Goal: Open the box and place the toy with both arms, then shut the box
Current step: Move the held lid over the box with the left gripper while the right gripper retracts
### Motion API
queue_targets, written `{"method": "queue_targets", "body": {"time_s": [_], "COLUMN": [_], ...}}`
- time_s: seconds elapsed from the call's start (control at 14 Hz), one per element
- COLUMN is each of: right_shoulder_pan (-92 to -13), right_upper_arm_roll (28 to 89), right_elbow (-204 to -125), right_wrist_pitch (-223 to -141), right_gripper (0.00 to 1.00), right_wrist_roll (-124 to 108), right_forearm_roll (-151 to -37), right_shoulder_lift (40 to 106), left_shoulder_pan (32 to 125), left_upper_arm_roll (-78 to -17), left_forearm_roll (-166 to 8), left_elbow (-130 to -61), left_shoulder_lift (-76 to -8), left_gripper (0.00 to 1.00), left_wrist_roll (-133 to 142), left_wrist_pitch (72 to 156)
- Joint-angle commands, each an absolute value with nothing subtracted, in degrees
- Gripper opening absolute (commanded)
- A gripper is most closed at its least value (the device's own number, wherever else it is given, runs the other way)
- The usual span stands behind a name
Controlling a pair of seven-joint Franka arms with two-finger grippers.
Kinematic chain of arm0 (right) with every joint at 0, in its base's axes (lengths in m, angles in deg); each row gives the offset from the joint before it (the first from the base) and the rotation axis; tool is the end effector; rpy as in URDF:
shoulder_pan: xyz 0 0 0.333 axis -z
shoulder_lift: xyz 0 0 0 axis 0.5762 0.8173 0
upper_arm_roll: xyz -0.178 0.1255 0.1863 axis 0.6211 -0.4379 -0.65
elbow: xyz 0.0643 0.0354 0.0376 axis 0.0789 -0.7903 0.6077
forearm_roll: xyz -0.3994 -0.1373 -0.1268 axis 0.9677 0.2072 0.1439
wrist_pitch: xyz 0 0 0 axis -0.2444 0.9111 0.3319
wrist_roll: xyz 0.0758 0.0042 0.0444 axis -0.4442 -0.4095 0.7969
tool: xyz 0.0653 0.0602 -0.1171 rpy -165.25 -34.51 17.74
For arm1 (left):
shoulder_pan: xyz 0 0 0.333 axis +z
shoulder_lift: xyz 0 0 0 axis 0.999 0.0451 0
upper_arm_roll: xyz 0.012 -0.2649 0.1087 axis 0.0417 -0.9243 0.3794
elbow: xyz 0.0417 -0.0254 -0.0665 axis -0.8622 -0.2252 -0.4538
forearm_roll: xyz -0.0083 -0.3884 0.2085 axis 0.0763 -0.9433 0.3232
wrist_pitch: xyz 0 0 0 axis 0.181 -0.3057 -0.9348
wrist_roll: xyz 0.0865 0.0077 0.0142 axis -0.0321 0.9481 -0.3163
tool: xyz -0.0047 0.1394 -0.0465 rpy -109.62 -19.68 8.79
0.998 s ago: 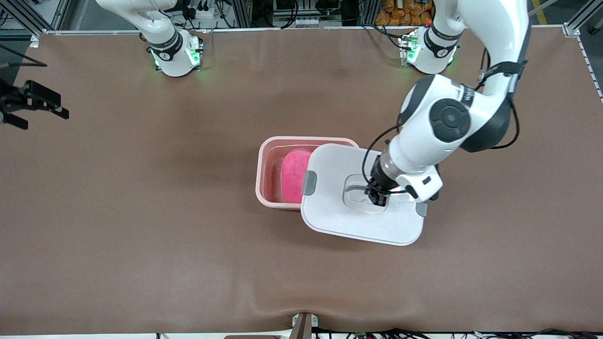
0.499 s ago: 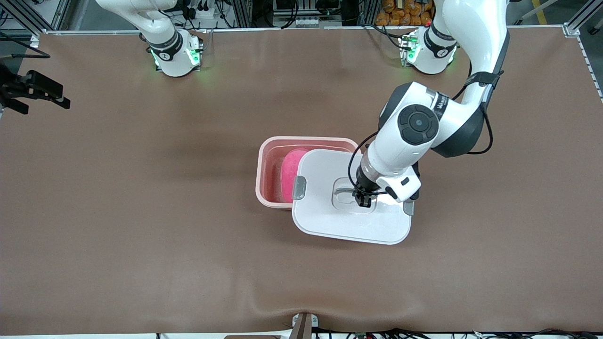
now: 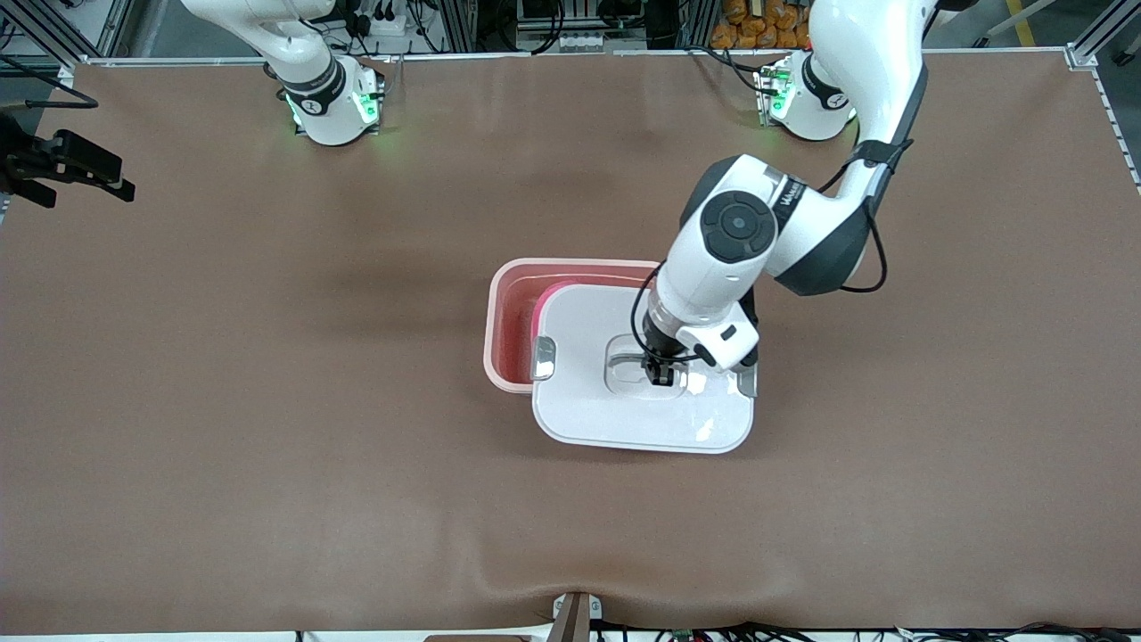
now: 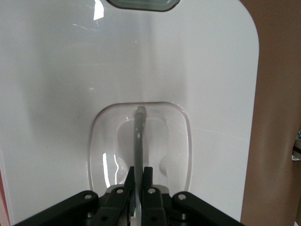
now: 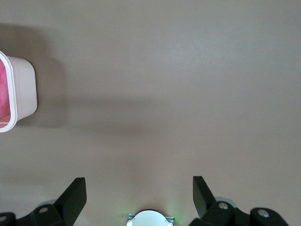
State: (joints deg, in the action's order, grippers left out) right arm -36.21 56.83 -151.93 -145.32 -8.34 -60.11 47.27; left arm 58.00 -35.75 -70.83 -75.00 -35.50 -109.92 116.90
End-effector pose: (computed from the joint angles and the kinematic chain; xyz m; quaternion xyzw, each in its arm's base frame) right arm 0.5677 -0.0198 0.5926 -0.9984 -0.0205 0.0461 0.0270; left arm 0.6270 -0.4377 0.3217 0.7256 0.6833 -0.0174 0.0794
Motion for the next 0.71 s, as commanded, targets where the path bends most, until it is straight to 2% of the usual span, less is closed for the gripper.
{"method": "queue_targets", "body": {"time_s": [0.0,0.64], "right_shoulder_pan": [-35.62,-35.27], "right_upper_arm_roll": [55.91,56.09], "right_elbow": [-153.26,-153.26], "right_wrist_pitch": [-145.61,-146.93], "right_gripper": [1.00,1.00], "right_wrist_roll": [-9.05,-8.87], "right_forearm_roll": [-59.06,-58.71], "right_shoulder_lift": [45.94,46.12], "left_shoulder_pan": [55.00,48.05], "left_upper_arm_roll": [-35.17,-35.35], "left_forearm_roll": [-67.50,-61.78], "left_elbow": [-74.90,-75.78], "left_shoulder_lift": [-35.54,-35.10], "left_gripper": [0.00,0.00], "left_wrist_roll": [-114.78,-126.75], "left_wrist_pitch": [118.70,119.06]}}
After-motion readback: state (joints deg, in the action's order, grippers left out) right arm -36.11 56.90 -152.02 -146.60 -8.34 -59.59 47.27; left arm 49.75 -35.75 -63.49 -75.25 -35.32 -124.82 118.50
